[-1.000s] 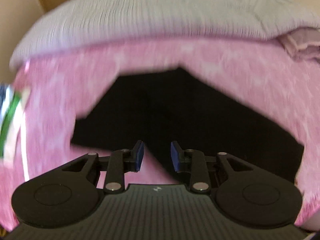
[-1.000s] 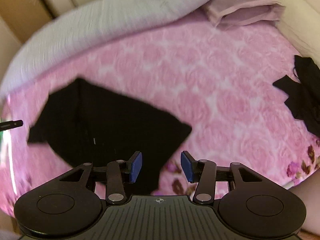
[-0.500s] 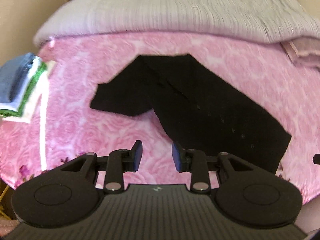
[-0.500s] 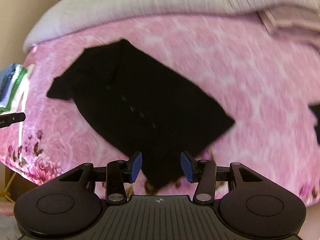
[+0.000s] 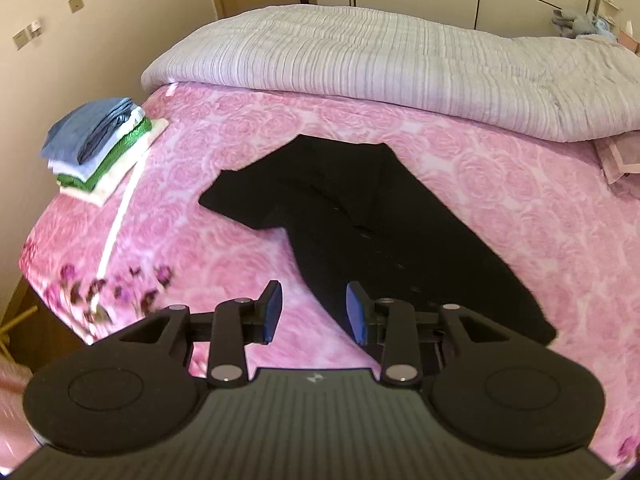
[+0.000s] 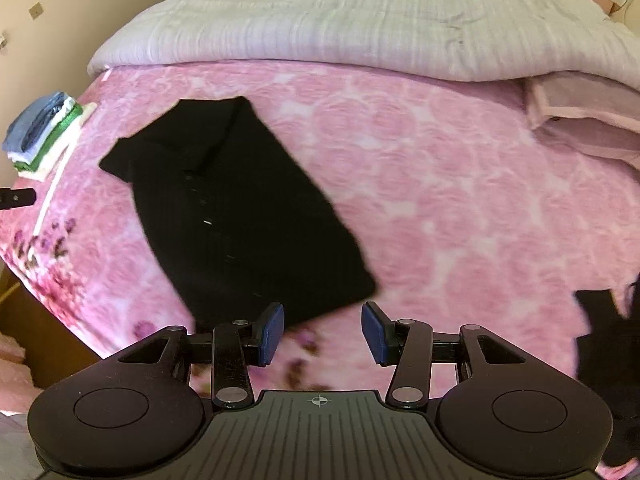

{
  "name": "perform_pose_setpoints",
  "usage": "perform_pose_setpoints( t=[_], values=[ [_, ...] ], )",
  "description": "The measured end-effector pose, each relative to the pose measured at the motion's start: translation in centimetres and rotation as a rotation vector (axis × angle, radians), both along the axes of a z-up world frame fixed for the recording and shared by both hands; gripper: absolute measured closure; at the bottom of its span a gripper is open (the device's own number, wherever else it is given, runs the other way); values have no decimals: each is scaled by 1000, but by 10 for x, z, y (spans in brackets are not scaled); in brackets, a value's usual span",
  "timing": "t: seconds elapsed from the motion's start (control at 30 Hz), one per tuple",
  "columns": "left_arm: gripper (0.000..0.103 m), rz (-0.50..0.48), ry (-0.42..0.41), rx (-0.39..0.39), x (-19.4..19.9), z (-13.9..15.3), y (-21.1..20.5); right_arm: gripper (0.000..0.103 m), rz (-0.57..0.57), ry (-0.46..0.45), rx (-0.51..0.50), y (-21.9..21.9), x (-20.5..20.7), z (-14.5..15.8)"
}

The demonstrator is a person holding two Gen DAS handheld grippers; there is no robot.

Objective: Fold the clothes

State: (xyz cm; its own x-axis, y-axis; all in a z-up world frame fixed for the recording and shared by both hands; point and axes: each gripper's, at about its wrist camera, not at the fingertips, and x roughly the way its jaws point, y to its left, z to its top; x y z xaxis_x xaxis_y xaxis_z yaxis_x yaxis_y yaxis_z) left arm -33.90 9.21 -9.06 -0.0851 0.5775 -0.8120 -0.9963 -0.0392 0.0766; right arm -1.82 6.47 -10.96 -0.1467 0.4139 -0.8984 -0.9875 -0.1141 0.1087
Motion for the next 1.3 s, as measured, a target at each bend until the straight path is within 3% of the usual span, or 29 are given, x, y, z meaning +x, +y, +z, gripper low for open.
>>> perform_pose_setpoints(
  t=[0.13, 0.3, 0.43, 0.8, 0.93, 1.1, 1.3],
  values=[
    [69, 49, -32, -7, 22, -2, -37, 56, 73, 2, -31, -6, 23, -8],
    [69, 73, -51, -88, 22, -25, -81, 56, 72, 65, -80, -16, 38, -32],
    [69, 55, -77, -135, 19, -61, -100, 56, 67, 108, -152, -20, 40, -60],
    [69, 7, -185, -272, 20, -161, -122, 56, -42, 36, -252, -23, 46, -137],
    [69, 34, -163, -277, 14, -183, -120, 56, -119, 111, -244, -13, 58, -157],
    [69, 139, -182, -239, 13, -198, -118, 56, -158, 173, -211, 14, 72, -187],
    [69, 339, -226, -221, 31, -224, -121, 61, 82, 23, 4, 49, 71, -220]
  ],
)
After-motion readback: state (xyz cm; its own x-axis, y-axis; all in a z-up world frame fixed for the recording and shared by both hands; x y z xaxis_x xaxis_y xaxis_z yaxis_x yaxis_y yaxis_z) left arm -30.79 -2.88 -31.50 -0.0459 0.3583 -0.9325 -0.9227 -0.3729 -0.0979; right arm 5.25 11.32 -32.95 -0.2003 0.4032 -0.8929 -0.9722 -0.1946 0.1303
